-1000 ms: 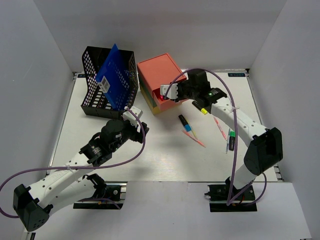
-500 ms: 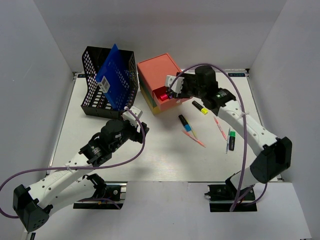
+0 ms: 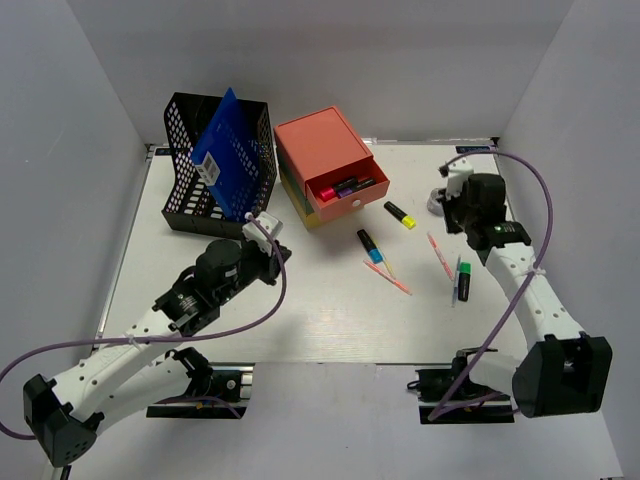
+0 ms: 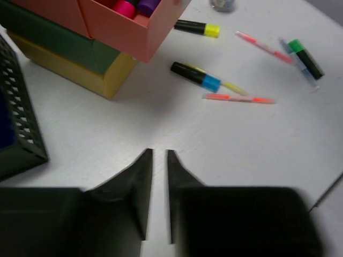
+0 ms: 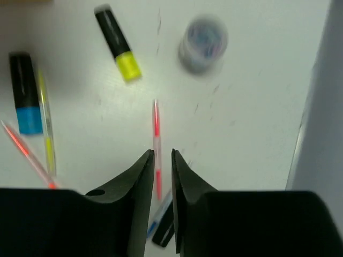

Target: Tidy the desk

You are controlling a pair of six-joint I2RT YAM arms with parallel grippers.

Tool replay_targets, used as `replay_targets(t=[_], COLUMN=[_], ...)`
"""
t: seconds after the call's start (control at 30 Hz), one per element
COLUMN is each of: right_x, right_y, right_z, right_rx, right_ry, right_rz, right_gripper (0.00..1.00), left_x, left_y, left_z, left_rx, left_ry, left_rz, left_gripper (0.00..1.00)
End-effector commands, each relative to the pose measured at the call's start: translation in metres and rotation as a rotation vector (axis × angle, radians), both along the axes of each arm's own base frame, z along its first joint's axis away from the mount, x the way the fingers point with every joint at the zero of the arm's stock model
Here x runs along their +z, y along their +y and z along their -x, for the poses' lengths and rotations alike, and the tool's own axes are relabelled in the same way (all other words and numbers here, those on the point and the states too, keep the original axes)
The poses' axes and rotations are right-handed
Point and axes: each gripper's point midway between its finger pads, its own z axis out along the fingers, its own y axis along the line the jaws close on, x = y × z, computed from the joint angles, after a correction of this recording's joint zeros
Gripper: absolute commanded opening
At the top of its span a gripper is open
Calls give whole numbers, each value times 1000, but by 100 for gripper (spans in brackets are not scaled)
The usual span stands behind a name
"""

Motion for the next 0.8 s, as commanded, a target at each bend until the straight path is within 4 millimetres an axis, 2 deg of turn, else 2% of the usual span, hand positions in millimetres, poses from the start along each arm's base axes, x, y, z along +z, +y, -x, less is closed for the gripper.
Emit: replay_targets(t=[0.0,0.03,0.07,0.1,0.13,0.17,0.2,0.23,0.27,0.3,0.4,0.43,0.47,0.5,0.53,0.57,0.6,0.63,0.67,0.7,0.73,0.77], right_x=[-34,-43,-44,-48,-48,-48,-48,-46,-45,-45,-45,-48,-45,-45,-46,-45,-44,-42,-47,-45,-43,-44], right_y=[-9,-16,-16,-16,-21,-14,-15,-13,-11,-16,-17,-17,-16,-15,-17,-15,-14,-17,-14,-14,-14,-13], right_z=[30,38,40,44,45,48,48,48,49,48,50,52,51,50,52,52,51,51,53,50,51,52], right_rx=[-68,-91,-90,-92,-110,-81,-90,-81,-65,-78,-65,-71,-58,-55,-64,-52,-46,-53,-46,-43,-40,-35], right_ry=[186,237,254,269,270,277,279,265,260,249,227,226,209,204,203,196,180,165,172,149,135,134], right_rz=[-140,-154,-195,-216,-242,-282,-314,-335,-354,-362,-384,-402,-421,-434,-451,-465,-471,-481,-503,-511,-522,-538], right_gripper=[26,37,42,49,59,63,67,74,75,76,76,75,74,74,72,72,72,71,70,69,68,68], left_x=[22,20,9,4,9,6,-24,-14,-21,-31,-49,-65,-58,-62,-79,-72,-79,-83,-102,-98,-102,-119], left_y=[-19,-28,-42,-51,-62,-73,-85,-98,-105,-112,-136,-143,-156,-156,-163,-174,-177,-182,-186,-197,-196,-198], left_z=[8,12,15,16,17,19,16,14,11,12,1,-3,-4,-15,-20,-26,-27,-30,-32,-33,-41,-43], left_rx=[-68,-112,-171,-187,-215,-254,-252,-274,-275,-263,-181,-147,-125,-40,2,42,100,129,183,199,261,310], left_ry=[25,46,99,148,176,227,353,376,421,463,497,523,531,511,527,526,515,505,522,504,469,477], left_rz=[103,118,114,133,144,141,96,108,96,77,21,-13,-2,-18,-52,-19,-47,-53,-74,-59,-61,-78], left_gripper=[32,44,62,68,72,74,76,77,77,77,77,79,80,81,81,82,82,81,80,78,76,69])
